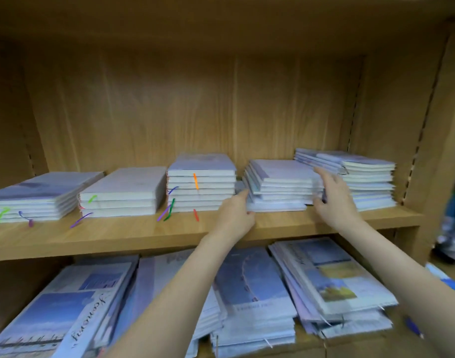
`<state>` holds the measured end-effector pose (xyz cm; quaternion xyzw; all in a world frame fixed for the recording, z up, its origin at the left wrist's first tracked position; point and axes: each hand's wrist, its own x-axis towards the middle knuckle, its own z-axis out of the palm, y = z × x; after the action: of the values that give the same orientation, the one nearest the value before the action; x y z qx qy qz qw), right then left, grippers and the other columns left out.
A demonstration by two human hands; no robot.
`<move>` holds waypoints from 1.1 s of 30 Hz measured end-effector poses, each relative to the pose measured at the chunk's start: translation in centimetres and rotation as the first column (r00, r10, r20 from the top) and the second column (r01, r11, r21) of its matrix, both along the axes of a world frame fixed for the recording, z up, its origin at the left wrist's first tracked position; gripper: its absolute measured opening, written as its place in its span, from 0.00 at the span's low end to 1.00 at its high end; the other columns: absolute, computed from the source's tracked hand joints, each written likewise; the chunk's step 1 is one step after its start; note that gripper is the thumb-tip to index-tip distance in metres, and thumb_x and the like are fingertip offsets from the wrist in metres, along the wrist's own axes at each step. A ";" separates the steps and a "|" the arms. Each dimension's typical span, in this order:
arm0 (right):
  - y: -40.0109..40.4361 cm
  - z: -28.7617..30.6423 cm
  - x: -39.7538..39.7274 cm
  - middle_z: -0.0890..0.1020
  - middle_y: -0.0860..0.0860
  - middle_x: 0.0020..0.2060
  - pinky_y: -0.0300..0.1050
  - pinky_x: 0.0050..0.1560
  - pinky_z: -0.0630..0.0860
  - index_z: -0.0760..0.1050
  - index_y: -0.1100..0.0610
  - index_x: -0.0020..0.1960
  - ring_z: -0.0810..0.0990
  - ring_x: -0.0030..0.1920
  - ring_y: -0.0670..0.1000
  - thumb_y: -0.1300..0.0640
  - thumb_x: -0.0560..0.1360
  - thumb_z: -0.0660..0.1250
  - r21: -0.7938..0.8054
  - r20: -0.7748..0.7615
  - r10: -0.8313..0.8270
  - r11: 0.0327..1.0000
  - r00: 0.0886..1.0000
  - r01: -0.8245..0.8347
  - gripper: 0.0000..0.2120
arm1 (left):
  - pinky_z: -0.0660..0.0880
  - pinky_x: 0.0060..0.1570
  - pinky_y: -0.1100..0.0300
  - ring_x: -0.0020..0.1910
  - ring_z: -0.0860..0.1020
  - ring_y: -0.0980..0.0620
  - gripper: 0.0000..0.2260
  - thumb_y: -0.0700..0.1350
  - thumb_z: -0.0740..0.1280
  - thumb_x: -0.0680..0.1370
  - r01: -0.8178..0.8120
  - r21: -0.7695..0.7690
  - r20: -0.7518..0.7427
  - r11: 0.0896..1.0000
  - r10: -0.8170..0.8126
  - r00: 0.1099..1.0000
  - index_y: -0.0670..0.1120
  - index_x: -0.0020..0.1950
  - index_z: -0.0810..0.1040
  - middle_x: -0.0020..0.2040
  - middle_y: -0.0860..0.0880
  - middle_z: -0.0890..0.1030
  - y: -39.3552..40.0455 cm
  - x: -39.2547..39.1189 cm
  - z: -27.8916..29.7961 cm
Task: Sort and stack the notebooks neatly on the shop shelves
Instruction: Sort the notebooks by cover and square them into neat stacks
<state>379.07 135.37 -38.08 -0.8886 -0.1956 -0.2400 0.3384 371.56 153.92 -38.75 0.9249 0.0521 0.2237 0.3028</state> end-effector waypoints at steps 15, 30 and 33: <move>1.5 -0.6 2.2 0.59 0.59 0.70 0.50 0.70 0.59 0.51 0.54 0.75 0.60 0.70 0.59 0.49 0.63 0.78 0.095 -0.150 0.071 0.994 0.986 -0.057 0.51 | 0.67 0.54 0.64 0.64 0.72 0.45 0.27 0.32 0.63 0.74 -0.074 -0.077 0.071 0.994 0.080 0.994 0.44 0.72 0.64 0.64 0.44 0.75 0.5 2.8 -0.5; 0.2 -0.4 2.1 0.67 0.53 0.68 0.46 0.63 0.63 0.49 0.49 0.76 0.65 0.68 0.55 0.55 0.62 0.79 0.141 -0.163 0.196 0.975 0.967 -0.174 0.53 | 0.73 0.61 0.56 0.58 0.77 0.48 0.28 0.40 0.76 0.68 0.041 -0.204 0.139 0.978 -0.012 0.990 0.40 0.66 0.73 0.60 0.41 0.78 0.7 1.3 -0.7; 0.4 -0.2 2.0 0.60 0.53 0.74 0.47 0.69 0.59 0.42 0.49 0.77 0.59 0.73 0.55 0.54 0.64 0.78 0.106 -0.194 0.190 0.979 0.962 -0.172 0.56 | 0.74 0.57 0.53 0.56 0.77 0.47 0.23 0.45 0.74 0.70 0.008 -0.049 0.071 0.999 -0.004 0.997 0.42 0.63 0.74 0.57 0.44 0.79 0.7 1.6 -0.6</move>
<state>381.10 135.73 -38.28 -0.8710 -0.2298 -0.1243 0.4161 373.19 154.63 -39.33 0.9087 0.0441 0.2542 0.3281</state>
